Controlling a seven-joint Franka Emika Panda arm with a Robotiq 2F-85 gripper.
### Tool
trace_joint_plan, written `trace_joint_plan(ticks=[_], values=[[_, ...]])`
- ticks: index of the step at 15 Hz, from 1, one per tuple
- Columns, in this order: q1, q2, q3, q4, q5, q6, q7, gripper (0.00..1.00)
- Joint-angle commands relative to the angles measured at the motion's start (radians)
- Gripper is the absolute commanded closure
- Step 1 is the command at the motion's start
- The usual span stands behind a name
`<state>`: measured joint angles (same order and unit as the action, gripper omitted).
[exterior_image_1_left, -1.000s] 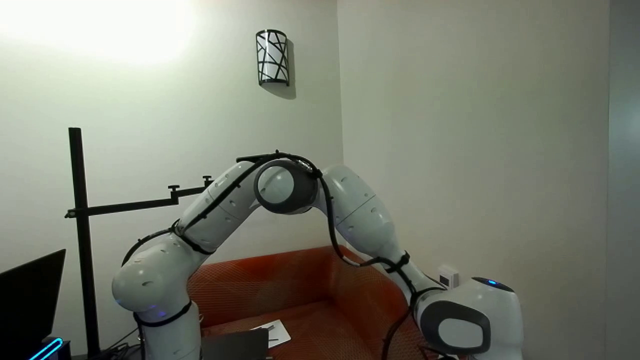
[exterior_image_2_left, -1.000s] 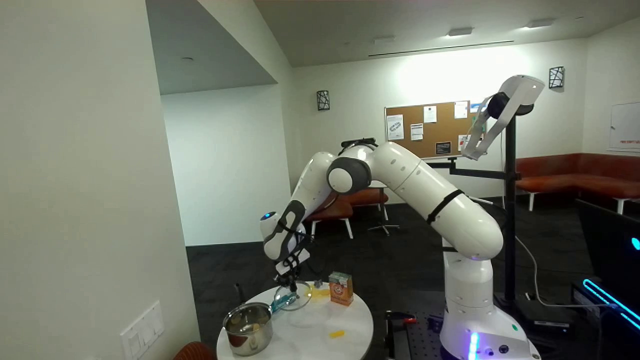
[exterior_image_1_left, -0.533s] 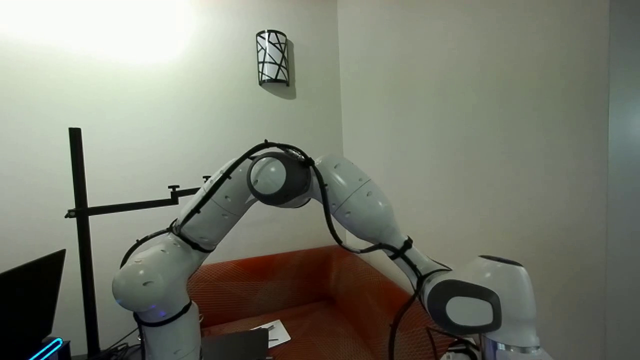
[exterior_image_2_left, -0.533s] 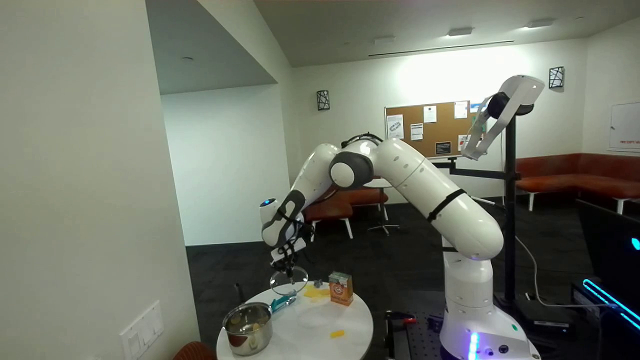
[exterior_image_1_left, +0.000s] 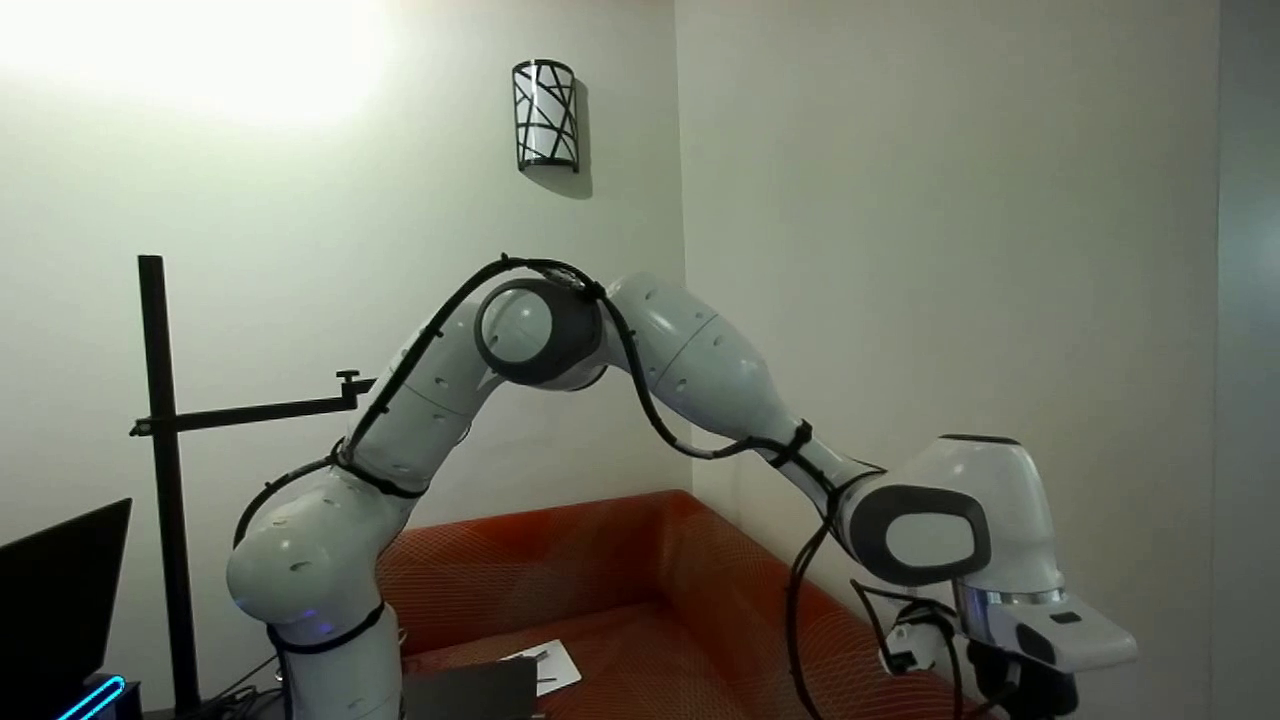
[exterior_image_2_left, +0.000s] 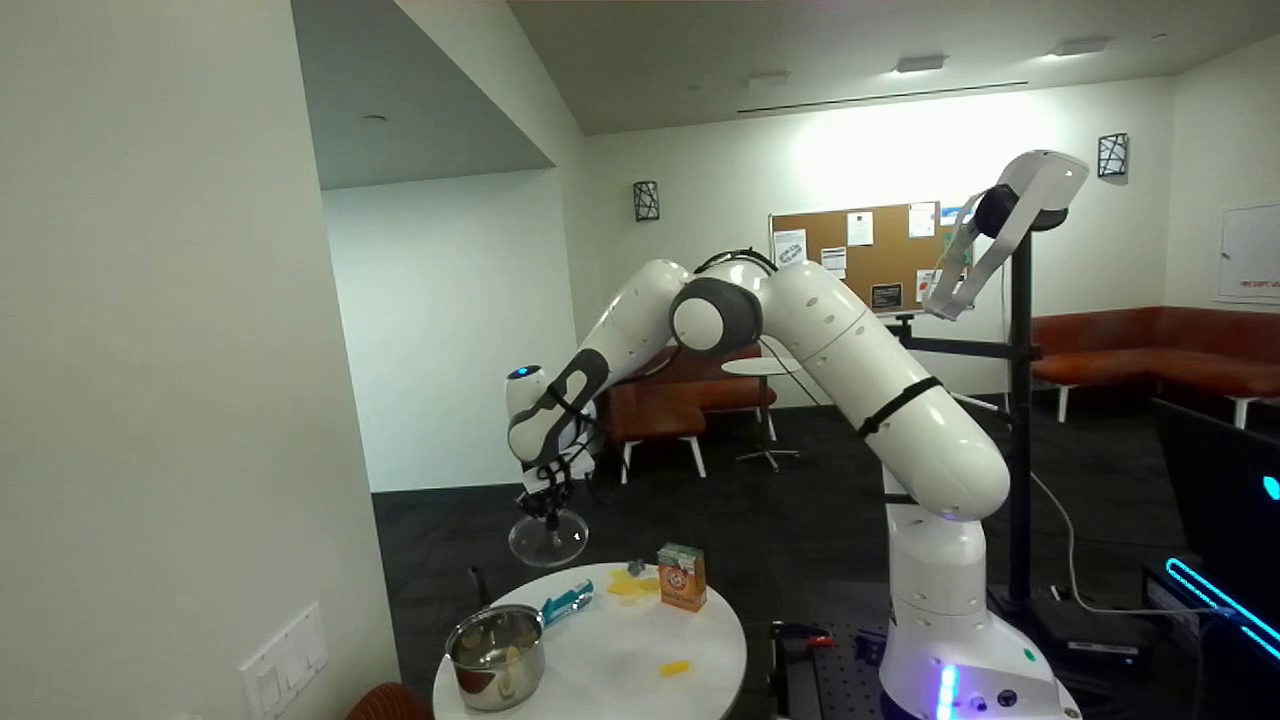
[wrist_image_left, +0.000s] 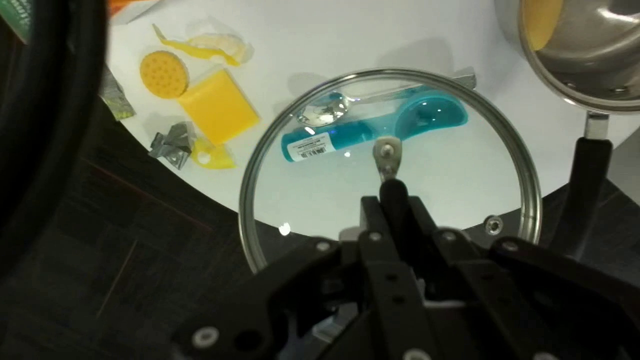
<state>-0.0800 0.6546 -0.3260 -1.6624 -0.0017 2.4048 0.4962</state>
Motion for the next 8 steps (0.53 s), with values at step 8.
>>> trace_joint_plan(ticks=[8], values=[[-0.003,-0.035,0.128,0.005,0.0,-0.079,-0.144,0.96]])
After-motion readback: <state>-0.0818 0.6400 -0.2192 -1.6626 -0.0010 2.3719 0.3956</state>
